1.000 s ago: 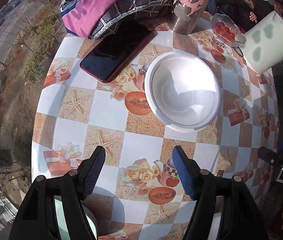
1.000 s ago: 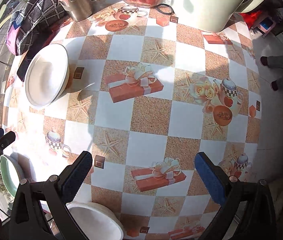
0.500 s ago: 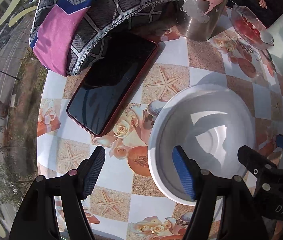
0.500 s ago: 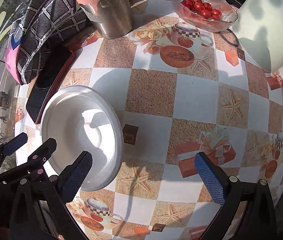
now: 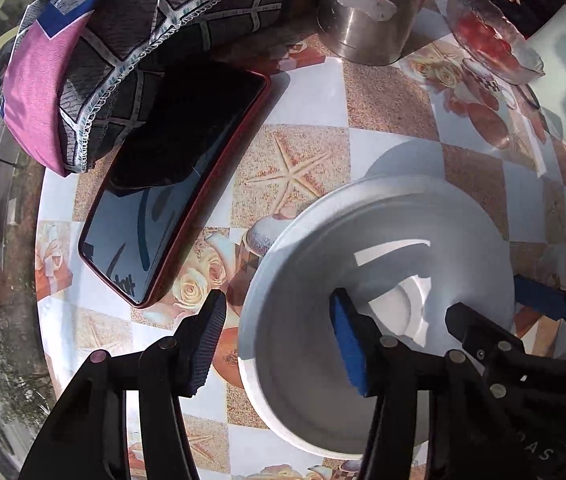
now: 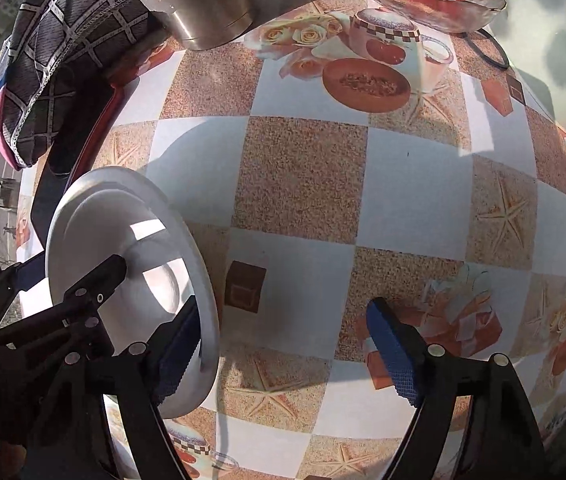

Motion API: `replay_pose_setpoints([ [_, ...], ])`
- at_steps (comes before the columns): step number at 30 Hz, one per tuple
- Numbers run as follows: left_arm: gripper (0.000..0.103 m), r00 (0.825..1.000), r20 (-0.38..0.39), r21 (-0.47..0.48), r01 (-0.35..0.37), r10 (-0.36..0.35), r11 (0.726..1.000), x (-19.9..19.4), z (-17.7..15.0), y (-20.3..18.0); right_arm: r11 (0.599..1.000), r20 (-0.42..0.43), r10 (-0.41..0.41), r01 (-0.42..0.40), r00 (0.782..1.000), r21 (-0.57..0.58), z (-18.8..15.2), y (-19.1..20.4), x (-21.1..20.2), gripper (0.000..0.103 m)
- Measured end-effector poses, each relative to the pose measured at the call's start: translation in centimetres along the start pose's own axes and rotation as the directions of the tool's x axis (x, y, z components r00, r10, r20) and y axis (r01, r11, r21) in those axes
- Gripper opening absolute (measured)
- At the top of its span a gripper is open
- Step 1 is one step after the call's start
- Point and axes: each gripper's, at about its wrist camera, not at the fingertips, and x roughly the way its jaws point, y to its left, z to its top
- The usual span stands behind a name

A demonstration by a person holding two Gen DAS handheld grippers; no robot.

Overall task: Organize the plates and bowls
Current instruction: 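Lift the white bowl with both tools away from the phone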

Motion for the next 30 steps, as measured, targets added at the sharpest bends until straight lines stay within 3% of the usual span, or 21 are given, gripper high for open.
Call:
replay_pose_setpoints([
  [2, 0.043, 1.0, -0.013, 0.025, 0.014, -0.014, 1.0, 0.0, -0.1, -0.9, 0.999, -0.005, 0.026, -0.026, 1.0, -0.037, -0.5, 0.6, -0.2, 0.059],
  [4, 0.039, 1.0, -0.016, 0.044, 0.013, -0.013, 0.999, -0.1, -0.5, -1.5, 0.995, -0.045, 0.07, -0.073, 0.997, -0.065, -1.1, 1.4, 0.1, 0.028],
  [5, 0.039, 1.0, -0.021, 0.049, 0.012, -0.011, 0.999, -0.1, -0.7, -1.6, 0.995, -0.068, 0.083, -0.086, 0.994, -0.055, -1.5, 1.4, 0.3, 0.021],
  [9, 0.039, 0.999, -0.048, 0.093, 0.017, -0.012, 0.996, 0.0, -3.6, -2.7, 0.995, -0.092, 0.074, -0.079, 0.993, -0.056, -4.2, 1.1, 0.5, 0.019],
  [14, 0.039, 0.997, -0.073, 0.17, 0.027, -0.015, 0.985, -0.3, -9.1, -4.9, 0.995, -0.14, 0.046, -0.058, 0.989, -0.079, -9.8, 0.9, 0.5, 0.02],
  [20, 0.039, 0.995, -0.096, 0.183, 0.051, -0.033, 0.982, -0.6, -15.3, -6.0, 0.995, -0.193, 0.027, -0.045, 0.981, -0.09, -17.4, 0.8, 0.7, 0.02],
  [24, 0.04, 0.99, -0.133, 0.186, 0.073, -0.049, 0.98, -0.6, -16.6, -6.2, 0.996, -0.207, 0.006, -0.023, 0.978, -0.083, -19.7, 1.1, 0.8, 0.021],
  [30, 0.04, 0.994, -0.09, 0.227, 0.087, -0.068, 0.97, -3.0, -16.7, -6.6, 0.997, -0.169, -0.015, 0.001, 0.986, -0.08, -21.2, 2.4, -1.5, 0.021],
])
